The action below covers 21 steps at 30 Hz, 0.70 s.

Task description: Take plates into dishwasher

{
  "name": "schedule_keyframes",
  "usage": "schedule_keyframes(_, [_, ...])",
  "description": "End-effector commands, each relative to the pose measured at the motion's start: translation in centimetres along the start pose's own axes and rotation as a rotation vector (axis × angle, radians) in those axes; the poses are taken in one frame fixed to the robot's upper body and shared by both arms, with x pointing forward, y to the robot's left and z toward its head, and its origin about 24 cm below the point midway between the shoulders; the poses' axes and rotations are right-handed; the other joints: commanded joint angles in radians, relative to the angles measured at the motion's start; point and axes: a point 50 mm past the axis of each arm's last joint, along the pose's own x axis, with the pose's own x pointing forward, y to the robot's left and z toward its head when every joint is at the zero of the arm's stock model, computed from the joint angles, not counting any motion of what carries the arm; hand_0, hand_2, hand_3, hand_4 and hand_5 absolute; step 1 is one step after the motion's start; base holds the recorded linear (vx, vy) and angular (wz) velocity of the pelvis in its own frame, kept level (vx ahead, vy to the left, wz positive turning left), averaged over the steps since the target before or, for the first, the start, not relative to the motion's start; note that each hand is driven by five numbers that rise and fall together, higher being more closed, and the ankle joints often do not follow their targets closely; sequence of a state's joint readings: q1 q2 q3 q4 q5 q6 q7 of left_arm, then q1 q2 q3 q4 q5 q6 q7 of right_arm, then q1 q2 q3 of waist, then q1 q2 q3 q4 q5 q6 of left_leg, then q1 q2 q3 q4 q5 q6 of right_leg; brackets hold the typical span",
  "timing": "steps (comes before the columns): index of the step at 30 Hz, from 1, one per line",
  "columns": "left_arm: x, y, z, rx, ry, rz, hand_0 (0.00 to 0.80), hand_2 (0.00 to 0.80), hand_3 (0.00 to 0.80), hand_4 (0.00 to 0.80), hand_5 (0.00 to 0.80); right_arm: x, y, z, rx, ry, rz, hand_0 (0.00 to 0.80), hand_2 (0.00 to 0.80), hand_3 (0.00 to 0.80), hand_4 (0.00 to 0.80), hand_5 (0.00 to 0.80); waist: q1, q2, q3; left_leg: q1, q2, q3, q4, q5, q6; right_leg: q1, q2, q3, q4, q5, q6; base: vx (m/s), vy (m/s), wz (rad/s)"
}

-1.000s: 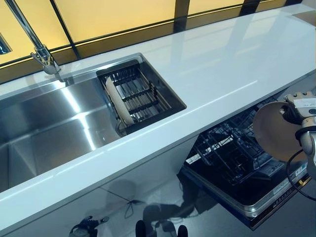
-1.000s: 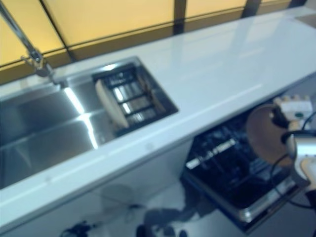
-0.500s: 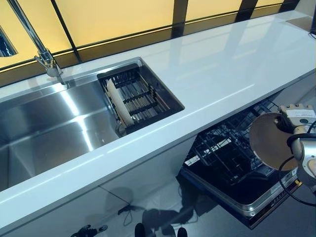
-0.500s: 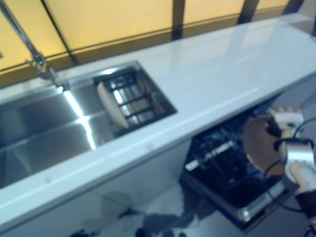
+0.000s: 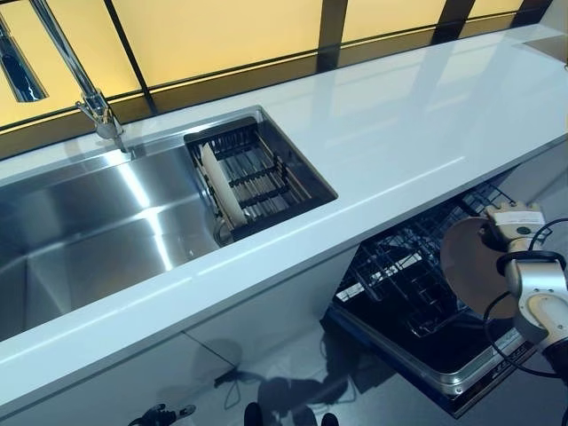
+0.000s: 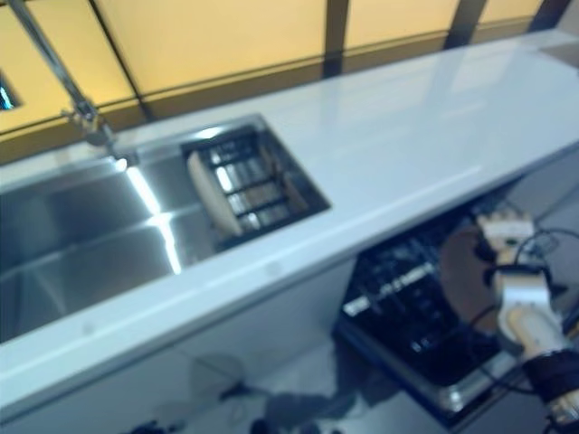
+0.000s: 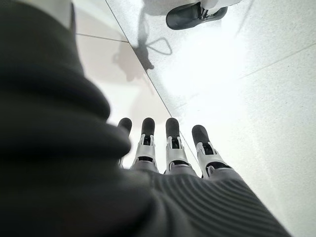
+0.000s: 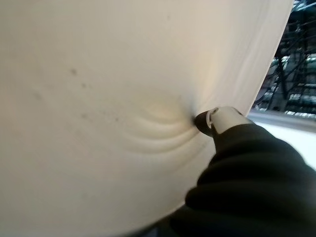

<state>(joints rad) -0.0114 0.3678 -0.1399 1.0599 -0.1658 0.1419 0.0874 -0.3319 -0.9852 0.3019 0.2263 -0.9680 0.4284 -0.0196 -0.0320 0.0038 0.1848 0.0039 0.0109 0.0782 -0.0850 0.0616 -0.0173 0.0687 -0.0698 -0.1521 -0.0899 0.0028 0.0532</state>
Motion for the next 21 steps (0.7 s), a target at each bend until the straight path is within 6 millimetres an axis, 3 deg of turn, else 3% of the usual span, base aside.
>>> schedule_keyframes(1, [0.2, 0.4, 0.2, 0.068, 0.008, 0.018, 0.000, 0.000, 0.000, 0.000, 0.000, 1.5, -2.2, -0.5, -0.063, 0.075, -0.084, 0.800, 0.800, 0.800, 0.800, 0.800, 0.047, -0.017, -0.026, 0.047, -0.032, 0.020, -0.002, -0.136, 0.054, -0.014, 0.041, -0.030, 0.003, -0.033, 0.014, 0.000, 0.000, 0.00])
schedule_keyframes(21, [0.1, 0.0, 0.6, 0.087, -0.004, 0.007, 0.000, 0.000, 0.000, 0.000, 0.000, 2.5, -1.2, 2.5, -0.133, 0.054, -0.029, 0.800, 0.800, 0.800, 0.800, 0.800, 0.089, 0.007, -0.018, 0.028, -0.049, -0.018, -0.002, -0.125, 0.055, -0.016, 0.028, -0.058, 0.003, -0.034, 0.012, 0.002, 0.003, 0.05])
